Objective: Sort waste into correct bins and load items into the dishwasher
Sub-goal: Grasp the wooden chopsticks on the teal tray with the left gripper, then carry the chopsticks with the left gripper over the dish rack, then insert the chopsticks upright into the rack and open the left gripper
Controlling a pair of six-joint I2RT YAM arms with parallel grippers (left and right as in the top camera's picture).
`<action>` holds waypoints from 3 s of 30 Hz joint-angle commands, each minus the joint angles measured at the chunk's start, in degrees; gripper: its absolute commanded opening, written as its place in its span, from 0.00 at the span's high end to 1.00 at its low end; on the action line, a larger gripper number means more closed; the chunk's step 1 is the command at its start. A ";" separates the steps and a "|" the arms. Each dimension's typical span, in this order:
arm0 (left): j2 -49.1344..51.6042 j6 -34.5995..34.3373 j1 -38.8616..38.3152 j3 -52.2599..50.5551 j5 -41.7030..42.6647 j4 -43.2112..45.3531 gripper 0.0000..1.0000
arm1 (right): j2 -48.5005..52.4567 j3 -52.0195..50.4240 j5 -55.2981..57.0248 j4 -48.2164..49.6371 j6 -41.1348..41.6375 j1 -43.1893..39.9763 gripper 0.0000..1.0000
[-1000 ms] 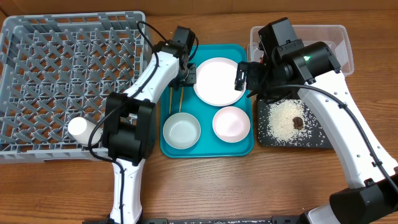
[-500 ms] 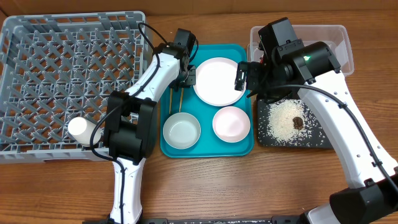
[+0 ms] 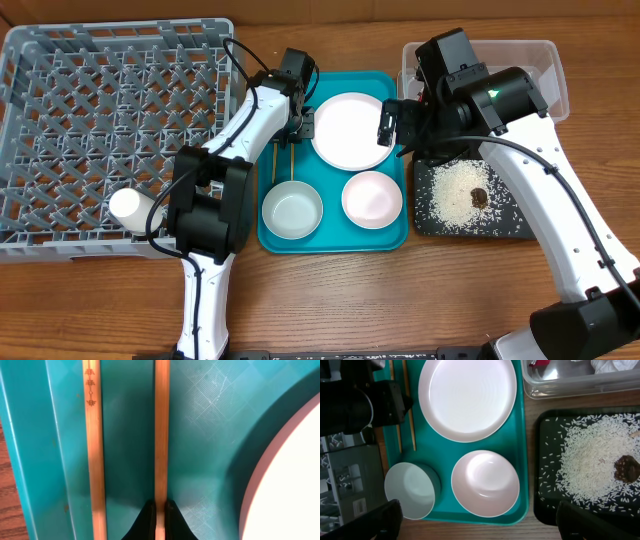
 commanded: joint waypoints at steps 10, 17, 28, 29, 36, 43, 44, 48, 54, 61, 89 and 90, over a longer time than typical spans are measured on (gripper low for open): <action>-3.34 2.34 2.56 22.05 0.46 -21.07 0.96 | -0.52 1.18 0.55 -0.37 -0.13 -0.48 0.00; -10.40 3.30 5.46 28.57 -8.63 -32.81 0.96 | -0.52 1.18 0.55 -0.55 -0.11 -0.48 0.00; -10.40 3.76 13.53 21.07 -10.97 -33.88 0.96 | -0.52 1.18 0.55 -1.20 -0.13 -0.48 0.00; -10.40 3.78 14.03 19.54 -10.60 -33.07 0.96 | -0.52 1.18 0.52 -1.20 -0.11 -0.48 0.00; -10.40 7.43 14.95 9.70 -9.66 -26.45 0.88 | -0.52 1.18 0.52 -1.18 -0.11 -0.48 0.00; -10.38 12.37 14.95 3.78 -9.42 -22.38 0.90 | -0.52 1.18 0.55 -1.18 -0.11 -0.48 0.00; -10.38 12.35 14.97 3.78 -9.38 -22.56 0.91 | -0.52 1.18 0.55 -1.18 -0.11 -0.48 0.00; -10.71 12.26 14.97 5.38 -6.97 -24.17 0.91 | -0.52 1.18 0.55 -1.20 -0.13 -0.48 0.00; -13.35 12.31 14.47 15.87 6.69 -30.40 0.82 | -0.52 1.18 0.55 -1.20 -0.11 -0.48 0.00; -17.81 12.55 8.68 20.57 11.10 -28.35 0.55 | -0.52 1.18 0.55 -1.20 -0.11 -0.48 0.00; 10.84 1.18 3.48 16.57 0.37 -19.34 0.74 | -0.52 1.18 0.55 -1.42 -0.11 -0.48 0.00; 11.17 1.14 3.43 16.57 0.94 -19.80 0.82 | -0.52 1.18 0.55 -1.42 -0.11 -0.48 0.00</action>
